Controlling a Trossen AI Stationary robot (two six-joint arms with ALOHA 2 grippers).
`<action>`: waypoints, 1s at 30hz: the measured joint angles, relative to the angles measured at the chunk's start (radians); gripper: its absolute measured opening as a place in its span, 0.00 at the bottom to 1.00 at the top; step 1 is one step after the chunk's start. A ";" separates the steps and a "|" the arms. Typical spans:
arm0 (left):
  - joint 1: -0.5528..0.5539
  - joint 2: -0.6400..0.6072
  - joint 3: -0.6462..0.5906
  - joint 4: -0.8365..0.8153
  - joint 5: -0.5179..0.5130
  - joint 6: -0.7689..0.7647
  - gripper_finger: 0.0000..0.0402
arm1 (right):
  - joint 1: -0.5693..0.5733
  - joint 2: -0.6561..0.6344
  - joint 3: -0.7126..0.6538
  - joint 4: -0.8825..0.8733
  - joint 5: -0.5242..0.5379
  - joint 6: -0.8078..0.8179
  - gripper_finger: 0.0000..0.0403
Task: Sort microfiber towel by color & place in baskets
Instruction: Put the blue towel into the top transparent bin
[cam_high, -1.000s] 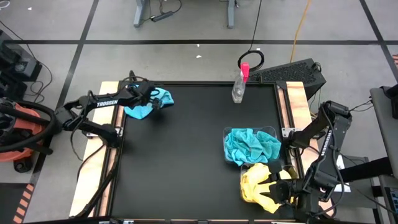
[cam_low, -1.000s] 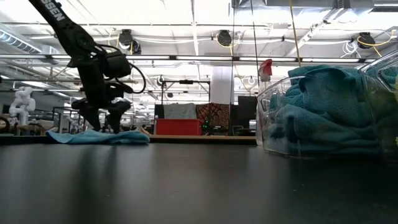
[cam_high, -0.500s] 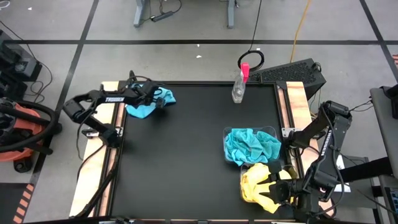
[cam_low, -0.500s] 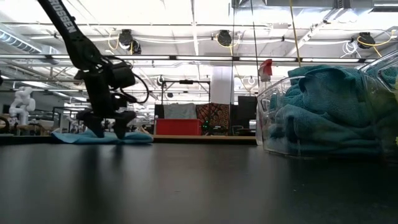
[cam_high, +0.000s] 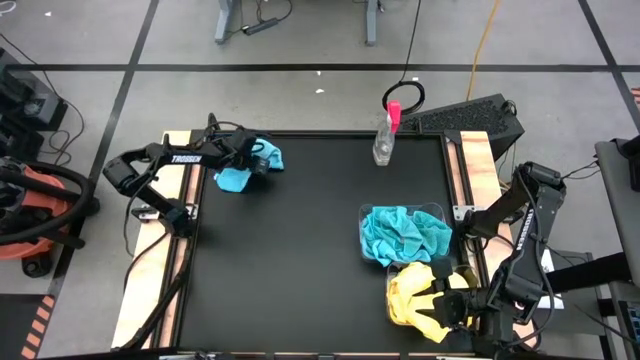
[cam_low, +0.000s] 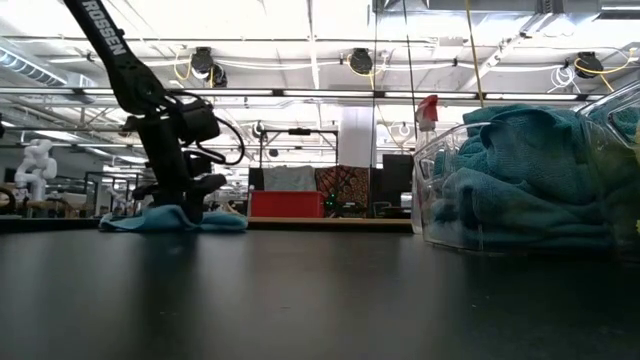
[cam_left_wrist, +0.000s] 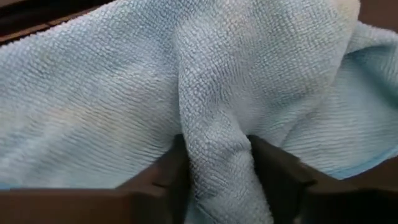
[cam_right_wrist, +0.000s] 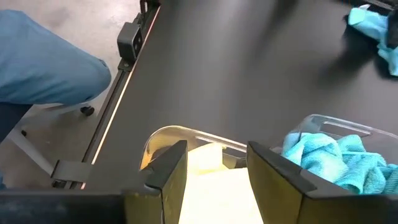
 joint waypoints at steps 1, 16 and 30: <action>0.000 0.000 0.000 -0.006 0.014 0.010 0.35 | 0.000 0.000 0.000 0.000 0.005 -0.001 0.39; -0.175 -0.072 -0.010 0.028 0.115 0.068 0.04 | 0.000 0.000 0.000 -0.001 0.097 -0.013 0.39; -0.537 -0.291 0.075 0.083 0.096 0.107 0.04 | -0.060 0.000 0.000 -0.002 0.278 -0.019 0.39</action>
